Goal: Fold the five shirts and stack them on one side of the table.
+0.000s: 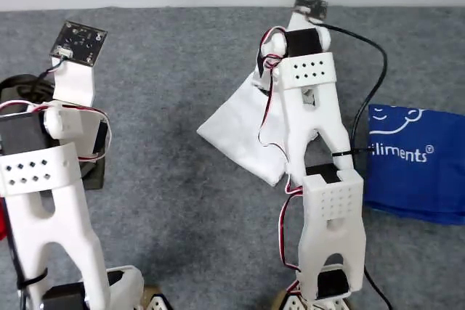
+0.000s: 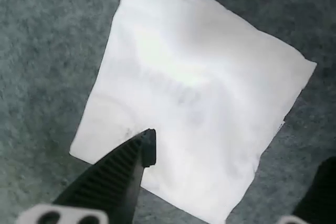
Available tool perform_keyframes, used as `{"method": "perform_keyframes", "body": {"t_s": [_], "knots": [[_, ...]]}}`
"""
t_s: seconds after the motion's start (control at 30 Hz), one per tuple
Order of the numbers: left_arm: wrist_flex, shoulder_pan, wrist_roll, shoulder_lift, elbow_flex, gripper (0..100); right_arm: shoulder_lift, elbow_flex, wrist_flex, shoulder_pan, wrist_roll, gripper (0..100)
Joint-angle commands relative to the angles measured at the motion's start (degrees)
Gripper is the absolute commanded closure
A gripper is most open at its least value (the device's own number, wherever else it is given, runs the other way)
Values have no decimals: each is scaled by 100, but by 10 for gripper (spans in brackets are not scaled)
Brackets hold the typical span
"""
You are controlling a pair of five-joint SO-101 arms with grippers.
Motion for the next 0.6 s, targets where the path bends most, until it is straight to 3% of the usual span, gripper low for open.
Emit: {"method": "perform_keyframes", "body": {"t_s": [0.0, 0.2, 0.57], "knots": [[88, -35, -79, -193, -31, 984, 145, 35, 189, -31, -492, 545], [97, -35, -79, -193, -31, 984, 971, 35, -171, 110, -958, 545], [97, -44, -79, -193, -31, 984, 2448, 26, -1138, 198, -976, 582]]}}
